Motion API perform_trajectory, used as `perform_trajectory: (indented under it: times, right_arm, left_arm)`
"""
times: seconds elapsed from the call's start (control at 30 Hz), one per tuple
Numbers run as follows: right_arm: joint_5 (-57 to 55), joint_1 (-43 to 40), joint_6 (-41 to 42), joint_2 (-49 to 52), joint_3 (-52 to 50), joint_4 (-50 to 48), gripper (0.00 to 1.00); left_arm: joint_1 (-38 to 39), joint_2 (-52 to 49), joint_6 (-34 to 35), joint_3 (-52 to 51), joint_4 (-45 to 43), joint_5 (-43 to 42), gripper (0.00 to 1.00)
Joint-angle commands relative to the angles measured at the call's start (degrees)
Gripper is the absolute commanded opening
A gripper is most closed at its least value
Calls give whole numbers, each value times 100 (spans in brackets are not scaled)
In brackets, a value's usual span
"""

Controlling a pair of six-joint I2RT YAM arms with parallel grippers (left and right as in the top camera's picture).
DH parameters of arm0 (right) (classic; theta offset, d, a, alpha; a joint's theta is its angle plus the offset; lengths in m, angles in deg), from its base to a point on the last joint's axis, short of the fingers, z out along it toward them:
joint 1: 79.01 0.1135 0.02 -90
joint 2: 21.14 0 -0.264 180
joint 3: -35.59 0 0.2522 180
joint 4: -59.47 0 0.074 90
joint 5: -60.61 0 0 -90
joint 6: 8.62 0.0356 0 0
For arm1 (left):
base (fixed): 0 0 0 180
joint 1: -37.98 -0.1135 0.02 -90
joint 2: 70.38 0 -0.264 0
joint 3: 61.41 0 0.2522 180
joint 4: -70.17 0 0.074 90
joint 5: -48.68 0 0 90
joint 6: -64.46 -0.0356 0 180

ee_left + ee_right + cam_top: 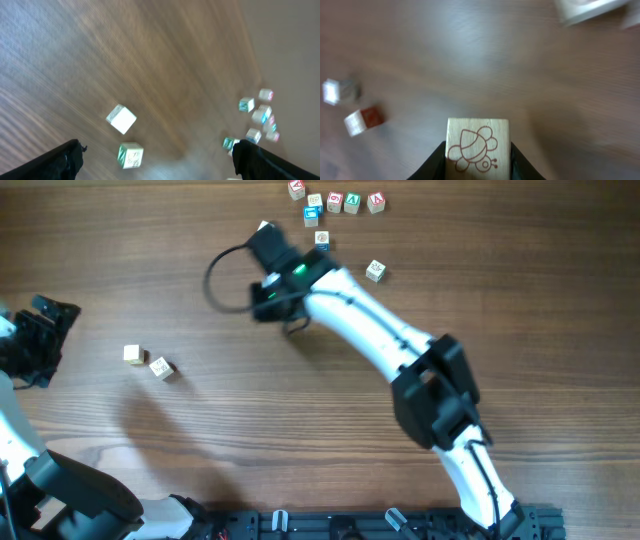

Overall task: Form a horizontal line
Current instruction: 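Carry the bee block left and lower it near the placed blocks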

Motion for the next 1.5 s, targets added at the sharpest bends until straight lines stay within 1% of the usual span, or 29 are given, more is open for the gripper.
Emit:
perform_trajectory:
  times: [0.0,0.1,0.17,0.37,0.43,0.6,0.7,0.77,0.9,1.0,1.1,1.27,1.33,1.47]
  right_arm:
    - [-105,605,1021,-17,-197,-151,8]
    - [-96,874,1467,24,-254,-160,8]
    - [-66,1010,1488,24,-291,-251,8]
    - [-15,1226,1292,28,-291,-793,8]
    - [81,1235,1386,160,-291,-1213,9]
    - [518,1231,1956,389,-291,-1598,9]
    - [612,1281,1969,411,-289,-1847,9]
    - [612,1303,1980,411,-289,-1932,13]
    - [437,1305,2271,455,-291,-2017,16]
    - [457,1305,2559,533,-289,-2186,16]
    - [343,1311,2643,669,-291,-2345,16]
    - [332,1309,3012,866,-291,-2514,17]
    - [356,1311,3016,944,-289,-2616,17]
    - [234,1309,2942,1001,-291,-2503,20]
  left_arm:
    - [-15,-31,608,-33,-455,-2,100]
    - [-15,-31,605,-31,-955,-7,100]
    - [-15,-31,603,-33,-1163,-4,100]
    - [-31,-31,584,-31,-1357,-7,100]
    - [-31,-35,538,-33,-1375,35,100]
    - [-28,-35,533,-33,-1360,643,100]
    - [20,-35,122,-33,-1462,514,100]
    - [118,-39,-216,-33,-1565,485,100]
    - [431,-149,-671,-33,-1729,487,100]
    - [647,-317,-667,-33,-1880,490,100]
    - [844,-553,-664,-33,-1985,492,100]
    - [896,-820,-664,-33,-2035,564,100]
    - [898,-905,-664,-33,-2044,782,100]
    - [896,-979,-660,-33,-2041,1235,100]
